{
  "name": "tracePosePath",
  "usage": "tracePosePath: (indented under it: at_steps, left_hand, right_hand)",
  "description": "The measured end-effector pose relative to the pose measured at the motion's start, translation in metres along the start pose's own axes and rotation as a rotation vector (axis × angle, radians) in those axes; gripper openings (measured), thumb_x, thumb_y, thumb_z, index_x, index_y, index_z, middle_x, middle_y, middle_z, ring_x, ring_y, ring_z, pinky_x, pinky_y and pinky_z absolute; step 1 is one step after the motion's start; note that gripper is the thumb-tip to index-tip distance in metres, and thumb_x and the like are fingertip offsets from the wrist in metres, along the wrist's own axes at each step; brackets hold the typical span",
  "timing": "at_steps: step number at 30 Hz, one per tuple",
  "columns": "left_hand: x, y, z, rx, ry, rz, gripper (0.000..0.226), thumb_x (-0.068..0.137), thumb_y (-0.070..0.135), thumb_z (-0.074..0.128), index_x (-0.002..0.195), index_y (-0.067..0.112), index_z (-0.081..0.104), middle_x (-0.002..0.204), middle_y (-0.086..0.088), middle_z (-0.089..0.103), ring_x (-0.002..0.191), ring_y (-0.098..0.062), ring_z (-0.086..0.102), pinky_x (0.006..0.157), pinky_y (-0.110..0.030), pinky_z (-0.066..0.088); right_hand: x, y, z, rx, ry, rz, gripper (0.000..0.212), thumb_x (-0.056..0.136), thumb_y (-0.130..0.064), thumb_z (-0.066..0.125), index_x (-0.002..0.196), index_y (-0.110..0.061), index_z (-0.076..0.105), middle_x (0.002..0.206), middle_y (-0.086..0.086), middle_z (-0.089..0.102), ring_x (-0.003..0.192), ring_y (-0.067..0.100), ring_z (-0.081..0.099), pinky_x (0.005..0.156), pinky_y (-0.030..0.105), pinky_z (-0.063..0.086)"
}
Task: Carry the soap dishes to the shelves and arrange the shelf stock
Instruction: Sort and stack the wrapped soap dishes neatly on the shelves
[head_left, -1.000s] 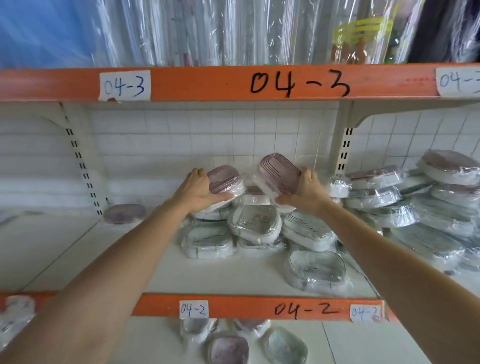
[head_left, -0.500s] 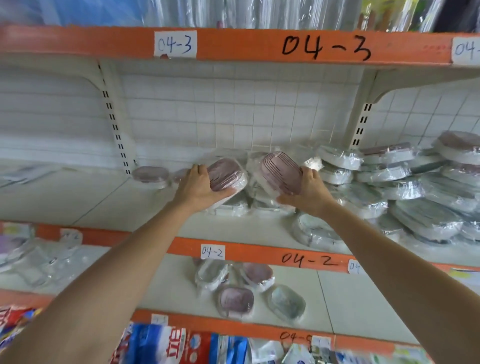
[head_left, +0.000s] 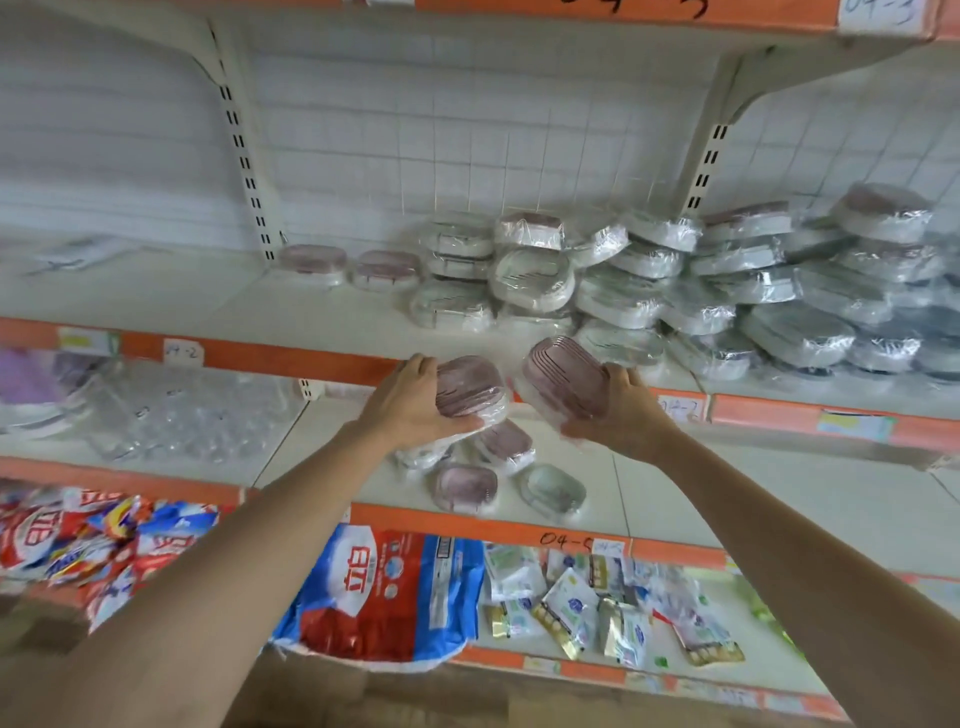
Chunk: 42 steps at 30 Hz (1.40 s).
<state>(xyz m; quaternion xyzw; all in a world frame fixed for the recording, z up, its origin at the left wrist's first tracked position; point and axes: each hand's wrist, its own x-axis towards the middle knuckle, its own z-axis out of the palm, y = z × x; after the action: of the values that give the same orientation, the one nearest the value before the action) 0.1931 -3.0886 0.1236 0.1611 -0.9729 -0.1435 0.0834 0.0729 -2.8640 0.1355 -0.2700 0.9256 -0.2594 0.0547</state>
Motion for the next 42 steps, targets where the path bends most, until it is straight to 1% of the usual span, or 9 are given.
tracePosePath:
  at_steps: [7, 11, 18, 22, 28, 32, 35, 38, 42]
  left_hand:
    - [-0.025, 0.014, 0.056, 0.088, -0.18, 0.05, 0.113, 0.064, 0.083, 0.055, 0.144, 0.007, 0.031, 0.15, -0.008, 0.033, 0.137, -0.025, 0.033, 0.11, -0.041, 0.033]
    - [-0.02, 0.025, 0.095, 0.115, -0.27, 0.039, 0.103, 0.075, 0.07, 0.061, 0.146, 0.004, 0.027, 0.154, -0.01, 0.026, 0.139, -0.025, 0.031, 0.111, -0.039, 0.033]
    - [0.008, 0.044, 0.184, 0.149, -0.324, 0.013, 0.101, 0.072, 0.071, 0.063, 0.142, 0.005, 0.033, 0.144, -0.008, 0.038, 0.133, -0.025, 0.036, 0.107, -0.037, 0.033]
    - [0.042, 0.047, 0.24, 0.12, -0.295, -0.012, 0.105, 0.07, 0.071, 0.065, 0.143, 0.004, 0.03, 0.146, -0.01, 0.037, 0.131, -0.025, 0.039, 0.103, -0.038, 0.039]
    - [0.117, 0.057, 0.308, 0.076, -0.113, -0.019, 0.099, 0.07, 0.071, 0.066, 0.135, 0.002, 0.038, 0.135, -0.012, 0.045, 0.117, -0.029, 0.05, 0.092, -0.039, 0.045]
    - [0.173, 0.067, 0.347, 0.007, -0.067, 0.017, 0.096, 0.066, 0.064, 0.073, 0.132, 0.003, 0.04, 0.131, -0.011, 0.043, 0.121, -0.027, 0.042, 0.101, -0.041, 0.04]
    - [0.208, 0.073, 0.369, 0.101, -0.026, 0.104, 0.099, 0.065, 0.067, 0.072, 0.134, 0.005, 0.04, 0.134, -0.011, 0.044, 0.124, -0.028, 0.039, 0.107, -0.037, 0.031]
    - [0.238, 0.08, 0.384, 0.151, 0.002, 0.165, 0.099, 0.066, 0.068, 0.071, 0.137, 0.006, 0.038, 0.137, -0.01, 0.044, 0.126, -0.027, 0.039, 0.106, -0.033, 0.027]
    - [0.266, 0.082, 0.404, 0.146, -0.092, 0.123, 0.104, 0.067, 0.067, 0.07, 0.142, 0.005, 0.033, 0.144, -0.012, 0.039, 0.131, -0.029, 0.035, 0.11, -0.036, 0.026]
  right_hand:
    - [-0.038, 0.054, 0.038, 0.021, -0.117, 0.106, 0.093, 0.068, -0.034, 0.082, 0.139, -0.007, 0.029, 0.133, 0.012, 0.039, 0.121, 0.027, 0.042, 0.098, 0.033, 0.039]
    - [-0.042, 0.087, 0.062, 0.027, -0.166, 0.168, 0.093, 0.068, -0.036, 0.08, 0.14, -0.005, 0.029, 0.132, 0.011, 0.038, 0.121, 0.026, 0.042, 0.099, 0.032, 0.039]
    - [-0.024, 0.159, 0.106, 0.051, -0.202, 0.304, 0.089, 0.066, -0.035, 0.082, 0.135, -0.003, 0.036, 0.129, 0.013, 0.04, 0.118, 0.028, 0.043, 0.094, 0.034, 0.043]
    - [0.004, 0.198, 0.136, 0.058, -0.162, 0.33, 0.086, 0.068, -0.032, 0.08, 0.134, -0.002, 0.035, 0.129, 0.013, 0.04, 0.117, 0.028, 0.042, 0.094, 0.035, 0.043]
    - [0.059, 0.26, 0.161, 0.041, 0.008, 0.365, 0.083, 0.072, -0.031, 0.077, 0.134, 0.0, 0.033, 0.131, 0.016, 0.038, 0.123, 0.031, 0.037, 0.1, 0.038, 0.037]
    - [0.09, 0.301, 0.173, 0.011, 0.052, 0.404, 0.084, 0.073, -0.031, 0.076, 0.135, 0.002, 0.031, 0.133, 0.017, 0.036, 0.125, 0.032, 0.035, 0.101, 0.037, 0.035]
    - [0.107, 0.327, 0.184, 0.006, 0.055, 0.425, 0.086, 0.075, -0.033, 0.076, 0.137, 0.003, 0.029, 0.134, 0.018, 0.035, 0.126, 0.032, 0.034, 0.101, 0.038, 0.034]
    - [0.121, 0.349, 0.195, 0.011, 0.06, 0.454, 0.087, 0.075, -0.035, 0.076, 0.137, 0.003, 0.028, 0.134, 0.018, 0.035, 0.126, 0.033, 0.034, 0.101, 0.038, 0.034]
    - [0.136, 0.365, 0.205, -0.016, 0.025, 0.439, 0.083, 0.073, -0.032, 0.077, 0.134, 0.001, 0.031, 0.132, 0.017, 0.036, 0.123, 0.031, 0.035, 0.097, 0.037, 0.036]
